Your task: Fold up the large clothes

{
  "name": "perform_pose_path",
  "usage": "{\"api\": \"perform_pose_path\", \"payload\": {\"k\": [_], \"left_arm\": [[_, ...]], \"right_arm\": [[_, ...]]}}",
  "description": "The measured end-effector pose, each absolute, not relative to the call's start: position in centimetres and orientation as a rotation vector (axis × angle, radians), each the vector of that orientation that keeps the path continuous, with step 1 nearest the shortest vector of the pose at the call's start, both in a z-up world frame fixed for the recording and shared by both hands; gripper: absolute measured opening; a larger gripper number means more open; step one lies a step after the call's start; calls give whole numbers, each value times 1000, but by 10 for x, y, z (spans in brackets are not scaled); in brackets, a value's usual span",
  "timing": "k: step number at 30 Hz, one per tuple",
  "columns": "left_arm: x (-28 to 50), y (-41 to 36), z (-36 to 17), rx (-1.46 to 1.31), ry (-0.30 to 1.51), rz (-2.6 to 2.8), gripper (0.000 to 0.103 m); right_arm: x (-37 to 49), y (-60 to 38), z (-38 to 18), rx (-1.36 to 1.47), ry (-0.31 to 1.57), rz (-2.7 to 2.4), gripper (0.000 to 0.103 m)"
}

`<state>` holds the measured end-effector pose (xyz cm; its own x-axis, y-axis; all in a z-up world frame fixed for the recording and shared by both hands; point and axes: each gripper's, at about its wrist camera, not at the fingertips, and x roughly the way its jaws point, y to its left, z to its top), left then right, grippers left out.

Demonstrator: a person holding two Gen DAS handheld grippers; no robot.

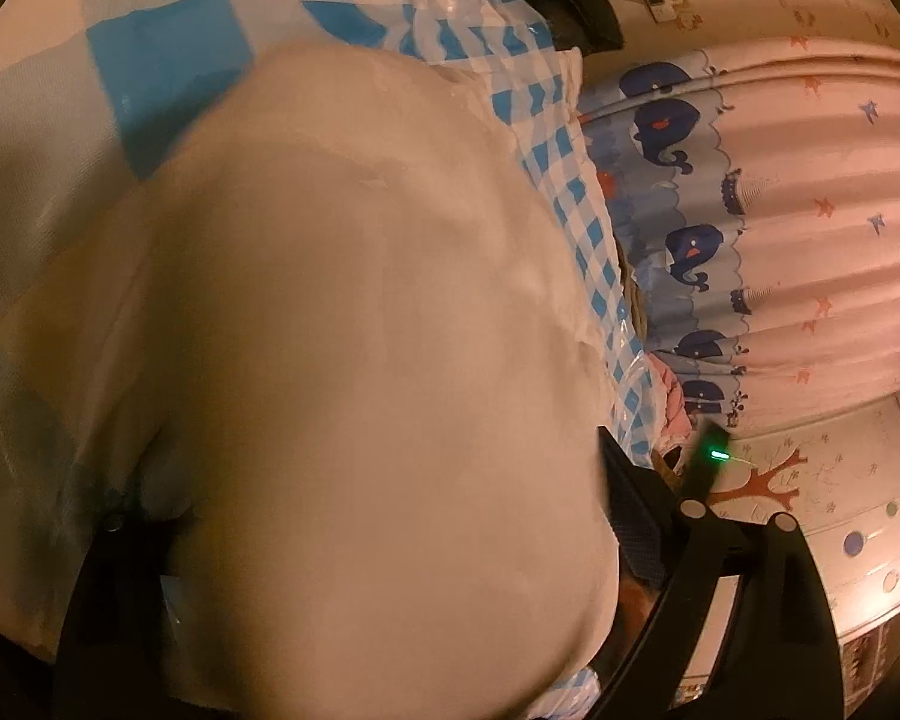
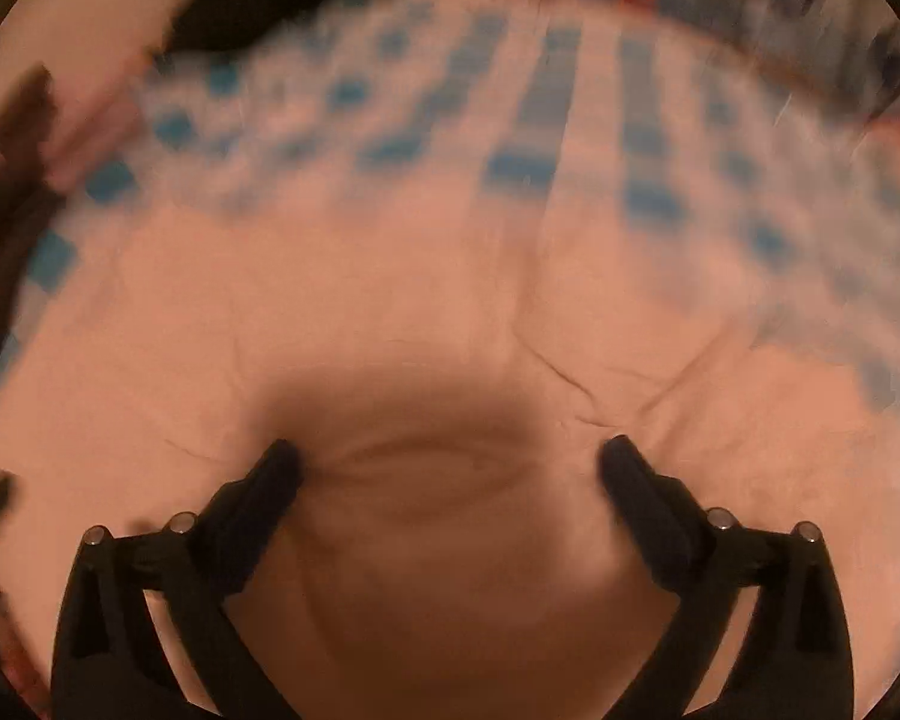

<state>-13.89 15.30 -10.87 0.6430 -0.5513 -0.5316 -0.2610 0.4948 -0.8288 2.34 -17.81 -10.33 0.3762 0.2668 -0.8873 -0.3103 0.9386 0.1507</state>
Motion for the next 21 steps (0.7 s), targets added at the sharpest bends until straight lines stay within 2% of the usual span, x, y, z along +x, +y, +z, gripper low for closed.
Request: {"api": "perform_pose_path", "payload": {"k": [2,6,10,15,18,21], "left_arm": [[-139,152,-109,-1064,901,-200,86],[-139,153,-110,-1074,900,-191,86],[-141,151,-111,-1066,894,-176,87],[-144,153,-112,-1077,882,-181,87],[-146,152,-110,-1058,869,-179,87],[-146,151,-109,-1045,865,-184,83]], "right_arm": [[21,-182,-93,-28,1127,372,97],[-25,-184,-54,-119,983,345,97],[-33,-181,-84,-182,1036,327,97],[-56,-179,-61,-166,938,306,97],[-62,-167,-90,-239,986,301,97],[-59,-172,-79,-194,994,299,97]]}}
